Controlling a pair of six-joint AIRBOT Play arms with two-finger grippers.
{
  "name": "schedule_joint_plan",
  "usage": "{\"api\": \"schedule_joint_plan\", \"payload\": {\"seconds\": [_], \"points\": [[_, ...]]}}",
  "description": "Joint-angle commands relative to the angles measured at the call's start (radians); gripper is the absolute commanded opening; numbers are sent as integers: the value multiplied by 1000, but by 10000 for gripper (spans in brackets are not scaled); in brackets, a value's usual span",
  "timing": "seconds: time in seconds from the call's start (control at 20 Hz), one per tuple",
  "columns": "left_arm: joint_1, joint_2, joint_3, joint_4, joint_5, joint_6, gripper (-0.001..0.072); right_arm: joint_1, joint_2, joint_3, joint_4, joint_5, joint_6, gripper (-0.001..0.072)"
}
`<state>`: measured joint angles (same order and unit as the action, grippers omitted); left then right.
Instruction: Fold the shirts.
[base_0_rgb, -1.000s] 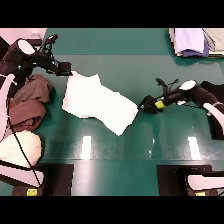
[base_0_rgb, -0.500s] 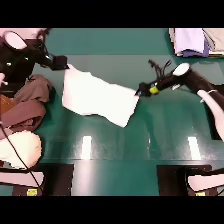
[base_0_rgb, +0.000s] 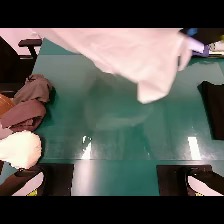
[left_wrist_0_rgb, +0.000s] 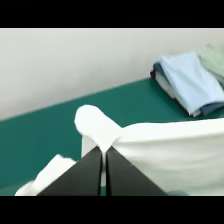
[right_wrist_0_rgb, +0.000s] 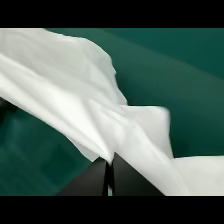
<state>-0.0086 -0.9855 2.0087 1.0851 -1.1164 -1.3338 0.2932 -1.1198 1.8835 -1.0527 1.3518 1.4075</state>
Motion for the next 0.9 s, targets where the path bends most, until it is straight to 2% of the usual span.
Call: {"api": "schedule_joint_plan", "payload": {"seconds": [0.0, 0.2, 0.35, 0.55, 0.65, 0.85], "points": [[1, 147, 38, 5, 70, 0, 23, -3, 113, 110, -117, 32, 76, 11], [1, 159, 23, -9, 51, 0, 23, -3, 127, 121, -133, 41, 135, 11], [1, 101, -68, -5, 46, 0, 22, -3, 34, 121, -133, 73, 177, 11], [1, -88, -218, -4, -60, -1, 23, -3, -212, 121, -132, 184, 177, 11], [1, -214, -284, 3, -111, -1, 23, -3, -367, 121, -125, 230, 130, 11], [1, -479, -373, 13, -108, 2, 23, -3, -639, 121, -125, 211, 66, 11]]}}
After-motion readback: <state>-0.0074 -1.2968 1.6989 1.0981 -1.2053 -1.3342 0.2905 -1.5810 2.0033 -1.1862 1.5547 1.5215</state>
